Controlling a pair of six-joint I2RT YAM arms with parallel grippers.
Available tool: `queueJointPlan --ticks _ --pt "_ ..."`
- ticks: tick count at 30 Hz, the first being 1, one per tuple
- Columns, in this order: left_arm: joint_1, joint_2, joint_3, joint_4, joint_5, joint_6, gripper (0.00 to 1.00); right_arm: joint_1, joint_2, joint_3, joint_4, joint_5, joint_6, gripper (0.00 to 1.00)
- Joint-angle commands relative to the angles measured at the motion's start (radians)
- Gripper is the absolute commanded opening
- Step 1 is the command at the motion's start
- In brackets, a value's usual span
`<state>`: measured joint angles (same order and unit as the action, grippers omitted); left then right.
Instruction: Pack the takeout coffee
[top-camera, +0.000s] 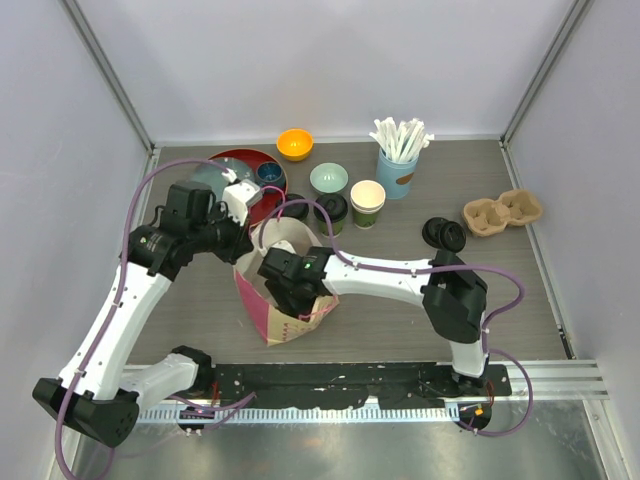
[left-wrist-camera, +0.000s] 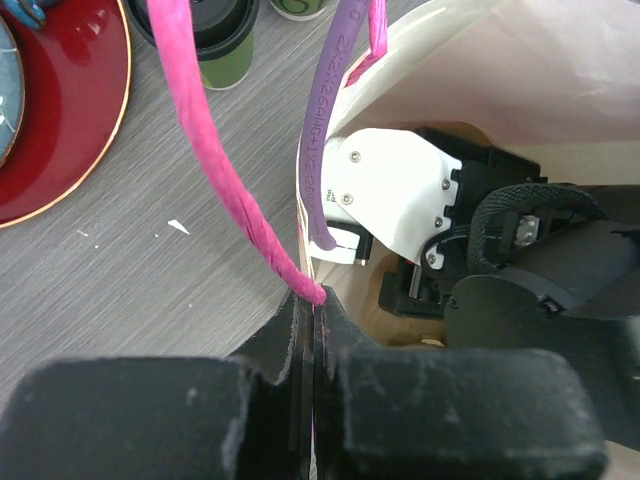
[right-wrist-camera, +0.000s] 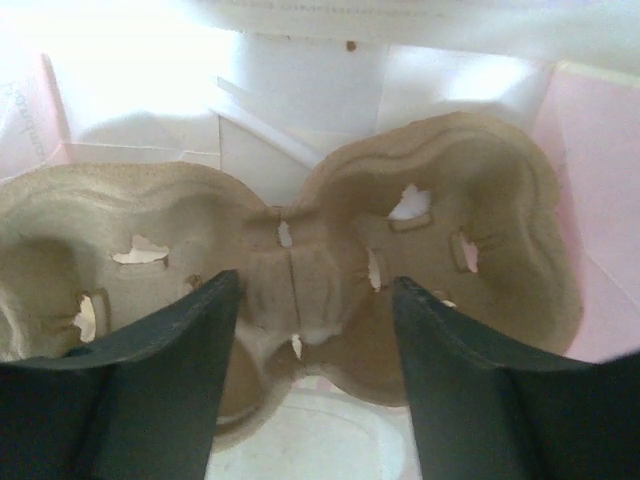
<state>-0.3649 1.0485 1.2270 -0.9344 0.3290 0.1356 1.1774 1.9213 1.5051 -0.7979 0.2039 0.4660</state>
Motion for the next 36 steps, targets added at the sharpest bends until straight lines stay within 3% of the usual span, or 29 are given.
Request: queueJointPlan --ticks 1,14,25,36 --pt "0.000 -0.004 0.029 -0.018 0.008 0.068 0.00 0.014 -0.082 -0.003 0.092 0.083 -0.039 0.72" --pt "-0.009 0.010 0.042 -0.050 -0.022 0.098 0.00 0.031 -0.165 0.018 0.124 0.114 -0.084 0.85" --pt "-0.009 0.030 0.058 -0.061 -0.010 0.102 0.00 0.037 -0.309 -0.086 0.324 0.074 -0.150 0.86" --pt "-0.008 0.042 0.084 -0.093 0.044 0.105 0.00 0.037 -0.475 -0.071 0.436 -0.004 -0.230 0.86"
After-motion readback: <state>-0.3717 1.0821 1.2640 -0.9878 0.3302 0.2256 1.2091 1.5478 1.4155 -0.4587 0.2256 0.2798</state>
